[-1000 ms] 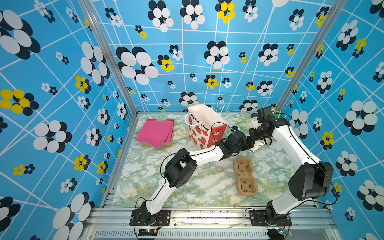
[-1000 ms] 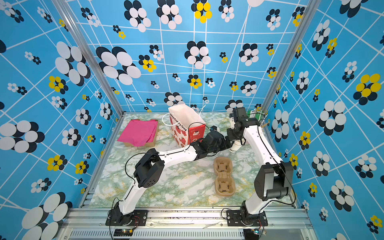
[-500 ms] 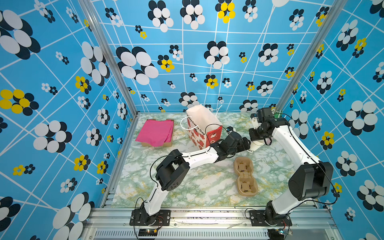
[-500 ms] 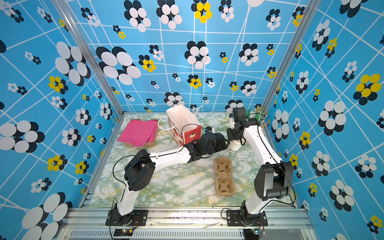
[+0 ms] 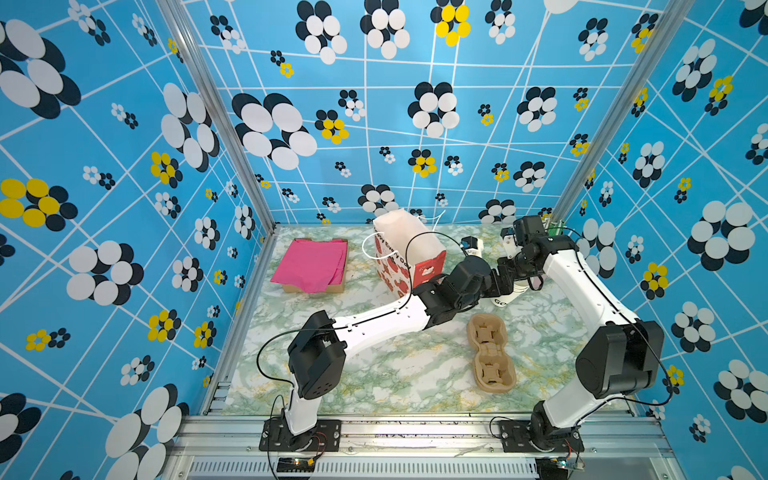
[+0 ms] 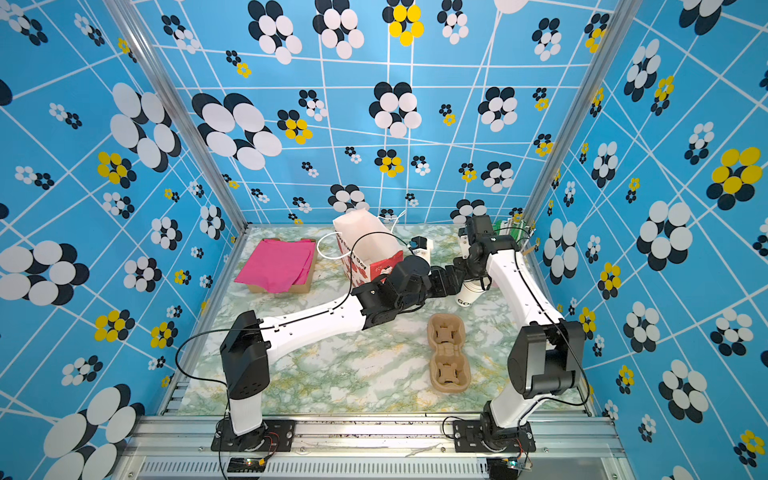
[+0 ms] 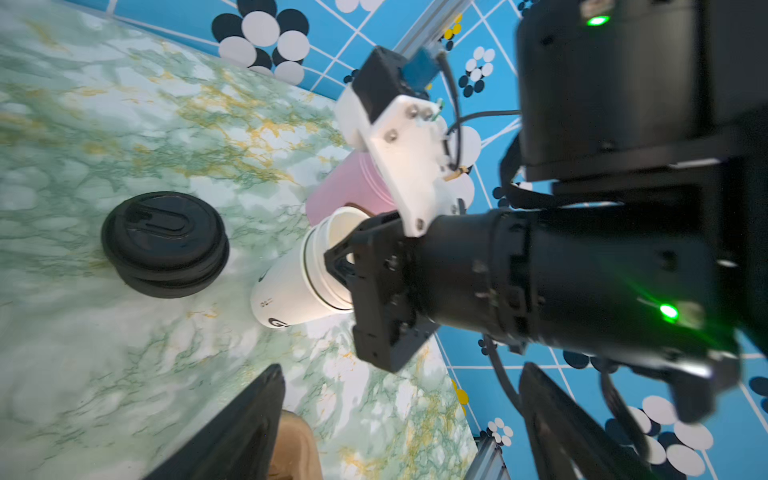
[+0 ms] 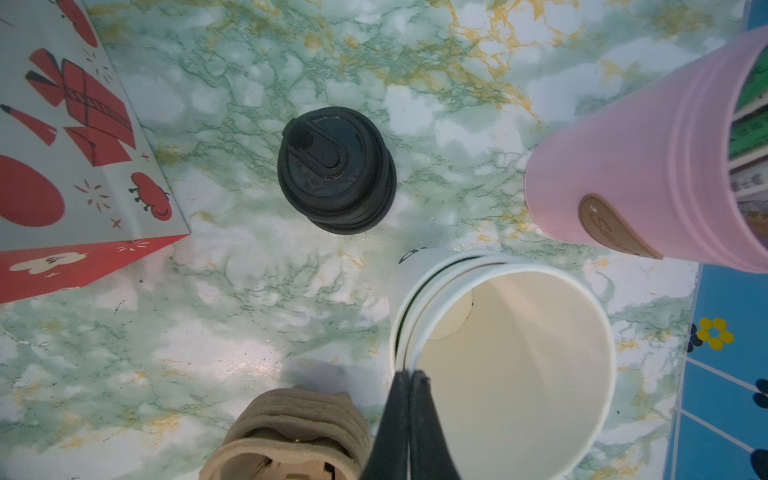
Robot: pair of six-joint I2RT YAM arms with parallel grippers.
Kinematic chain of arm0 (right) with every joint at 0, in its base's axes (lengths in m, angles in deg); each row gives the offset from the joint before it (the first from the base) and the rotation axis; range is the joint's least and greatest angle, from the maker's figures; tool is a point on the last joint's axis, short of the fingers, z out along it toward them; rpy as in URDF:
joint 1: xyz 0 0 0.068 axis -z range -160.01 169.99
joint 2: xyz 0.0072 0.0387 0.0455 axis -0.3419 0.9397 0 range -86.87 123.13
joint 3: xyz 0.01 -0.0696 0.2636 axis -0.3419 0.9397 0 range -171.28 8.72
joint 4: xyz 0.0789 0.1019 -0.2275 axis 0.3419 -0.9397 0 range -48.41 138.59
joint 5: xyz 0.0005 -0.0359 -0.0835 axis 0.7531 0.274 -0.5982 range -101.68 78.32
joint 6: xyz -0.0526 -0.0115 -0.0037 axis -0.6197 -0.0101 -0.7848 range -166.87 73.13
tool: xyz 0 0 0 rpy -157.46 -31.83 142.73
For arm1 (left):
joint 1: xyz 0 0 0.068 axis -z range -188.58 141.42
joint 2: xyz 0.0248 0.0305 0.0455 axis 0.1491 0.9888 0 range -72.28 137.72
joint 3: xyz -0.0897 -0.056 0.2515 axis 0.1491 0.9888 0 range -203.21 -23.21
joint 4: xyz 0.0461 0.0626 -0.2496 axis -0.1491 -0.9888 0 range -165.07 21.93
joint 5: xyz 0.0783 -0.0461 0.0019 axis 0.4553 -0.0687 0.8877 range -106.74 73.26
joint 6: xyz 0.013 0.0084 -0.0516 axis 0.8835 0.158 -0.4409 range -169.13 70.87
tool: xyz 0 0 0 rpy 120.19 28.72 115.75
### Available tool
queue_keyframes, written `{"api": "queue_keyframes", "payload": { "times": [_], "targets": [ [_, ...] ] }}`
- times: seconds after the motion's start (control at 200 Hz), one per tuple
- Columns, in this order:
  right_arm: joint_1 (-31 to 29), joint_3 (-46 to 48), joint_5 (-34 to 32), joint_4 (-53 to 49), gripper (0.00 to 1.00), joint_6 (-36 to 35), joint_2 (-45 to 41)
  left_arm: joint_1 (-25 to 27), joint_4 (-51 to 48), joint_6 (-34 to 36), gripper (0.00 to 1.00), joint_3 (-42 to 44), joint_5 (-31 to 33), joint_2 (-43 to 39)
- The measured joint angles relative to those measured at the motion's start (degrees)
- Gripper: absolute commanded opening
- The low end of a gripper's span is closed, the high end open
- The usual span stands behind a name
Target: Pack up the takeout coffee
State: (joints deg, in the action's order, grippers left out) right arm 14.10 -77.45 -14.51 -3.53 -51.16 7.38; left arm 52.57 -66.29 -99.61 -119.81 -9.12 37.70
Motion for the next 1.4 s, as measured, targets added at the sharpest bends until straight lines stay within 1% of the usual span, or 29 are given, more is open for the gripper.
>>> {"api": "queue_keyframes", "payload": {
  "times": [0.09, 0.2, 0.27, 0.45, 0.53, 0.715, 0.88, 0.955, 1.144, 1.244, 1.299, 1.399],
  "targets": [
    [1.73, 0.00, -0.02, 0.02, 0.00, 0.02, 0.02, 0.81, -0.42, 0.09, 0.88, -3.69, -0.46, 1.86],
    [3.30, 0.00, -0.07, 0.00, 0.00, 0.20, 0.02, 0.68, -1.79, -0.90, 0.84, -8.76, -1.33, 5.46],
    [4.04, 0.00, -0.07, 0.00, 0.00, 0.24, 0.02, 0.37, -3.10, -1.88, 0.82, -11.91, -1.79, 8.17],
    [5.51, 0.00, -0.17, 0.09, 0.00, 0.46, 0.09, -0.46, -6.47, -4.76, 0.74, -16.79, -2.91, 12.85],
    [6.05, 0.00, -0.26, 0.04, 0.00, 0.48, 0.09, -1.42, -7.96, -6.08, 0.72, -20.04, -3.65, 14.88],
    [6.38, 0.00, -0.24, 0.04, 0.00, 0.63, 0.09, -4.07, -12.50, -8.68, 0.69, -30.82, -5.51, 20.76],
    [6.97, 0.00, -0.24, 0.04, 0.00, 0.66, 0.09, -4.79, -20.00, -9.07, 0.69, -45.55, -5.92, 28.57],
    [7.41, 0.00, -0.24, 0.04, 0.00, 0.81, 0.09, -4.79, -22.27, -9.49, 0.65, -50.45, -6.49, 31.45],
    [8.24, 0.31, -0.31, 0.02, 0.00, 1.33, 0.11, -4.96, -24.39, -9.99, 0.62, -53.51, -8.09, 33.62],
    [8.24, 0.31, -0.24, 0.04, 0.00, 1.73, 0.11, -5.11, -25.05, -9.77, 0.59, -53.86, -8.26, 33.62],
    [8.24, 0.31, -0.07, 0.04, 0.00, 1.81, 0.09, -5.31, -25.73, -9.73, 0.55, -53.92, -8.50, 33.83],
    [8.24, 0.33, 0.15, -0.15, 0.00, 1.92, 0.37, -5.79, -25.31, -9.51, 0.53, -54.36, -8.87, 34.62]
  ]
}}
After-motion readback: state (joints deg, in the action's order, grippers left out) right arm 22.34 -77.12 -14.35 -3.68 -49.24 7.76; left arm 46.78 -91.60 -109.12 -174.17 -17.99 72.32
